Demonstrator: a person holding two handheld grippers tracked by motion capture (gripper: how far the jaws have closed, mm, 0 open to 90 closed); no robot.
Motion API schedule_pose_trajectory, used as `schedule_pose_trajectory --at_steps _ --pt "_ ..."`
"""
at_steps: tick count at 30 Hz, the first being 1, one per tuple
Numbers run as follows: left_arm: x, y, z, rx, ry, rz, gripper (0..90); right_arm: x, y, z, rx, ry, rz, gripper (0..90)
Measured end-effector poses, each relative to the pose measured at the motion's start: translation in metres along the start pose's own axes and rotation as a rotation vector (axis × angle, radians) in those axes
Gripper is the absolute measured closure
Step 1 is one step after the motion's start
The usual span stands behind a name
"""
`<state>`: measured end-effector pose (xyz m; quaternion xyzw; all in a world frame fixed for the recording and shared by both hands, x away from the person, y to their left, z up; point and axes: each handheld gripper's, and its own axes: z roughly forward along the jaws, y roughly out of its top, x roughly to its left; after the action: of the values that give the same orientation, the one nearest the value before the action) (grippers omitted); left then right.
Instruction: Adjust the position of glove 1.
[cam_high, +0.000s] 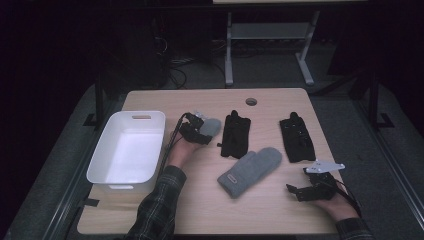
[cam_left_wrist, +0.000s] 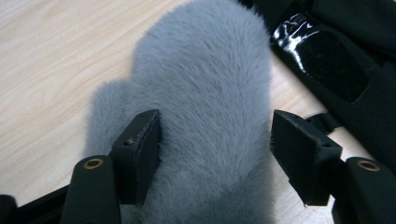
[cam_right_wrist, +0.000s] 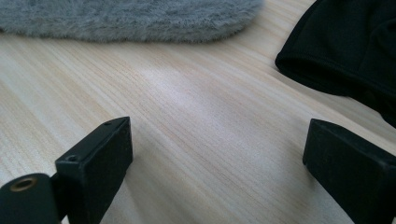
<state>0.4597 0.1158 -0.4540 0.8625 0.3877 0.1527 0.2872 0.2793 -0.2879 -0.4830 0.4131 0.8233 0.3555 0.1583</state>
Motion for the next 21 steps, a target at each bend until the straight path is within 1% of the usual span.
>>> schedule_pose_trajectory --at_steps 2,4,7,9,11,12,13,14,18,21 --pt "-0.001 -0.001 0.001 0.002 0.015 0.011 38.2 0.0 0.0 0.0 0.0 0.0 0.0 7.9" --pt "-0.001 -0.002 0.001 0.003 0.025 0.013 43.7 0.0 0.0 0.0 0.0 0.0 0.0 7.9" --pt "0.0 -0.002 0.0 0.001 0.035 0.018 55.7 0.0 0.0 0.0 0.0 0.0 0.0 7.9" --pt "0.001 -0.002 -0.001 0.0 0.031 0.02 63.6 0.0 0.0 0.0 0.0 0.0 0.0 7.9" --pt "0.003 -0.002 -0.003 -0.003 0.023 0.007 68.8 0.0 0.0 0.0 0.0 0.0 0.0 7.9" --pt "0.004 -0.002 -0.004 -0.005 0.02 -0.006 71.5 0.0 0.0 0.0 0.0 0.0 0.0 7.9" --pt "0.004 -0.002 -0.004 -0.005 0.02 -0.006 73.5 0.0 0.0 0.0 0.0 0.0 0.0 7.9" --pt "0.004 -0.001 -0.006 -0.011 0.013 -0.029 75.0 0.0 0.0 0.0 0.0 0.0 0.0 7.9" --pt "0.003 0.0 -0.01 -0.006 -0.003 -0.039 76.7 0.0 0.0 0.0 0.0 0.0 0.0 7.9" --pt "0.003 0.002 -0.016 -0.017 -0.013 -0.051 77.1 0.0 0.0 0.0 0.0 0.0 0.001 7.9"
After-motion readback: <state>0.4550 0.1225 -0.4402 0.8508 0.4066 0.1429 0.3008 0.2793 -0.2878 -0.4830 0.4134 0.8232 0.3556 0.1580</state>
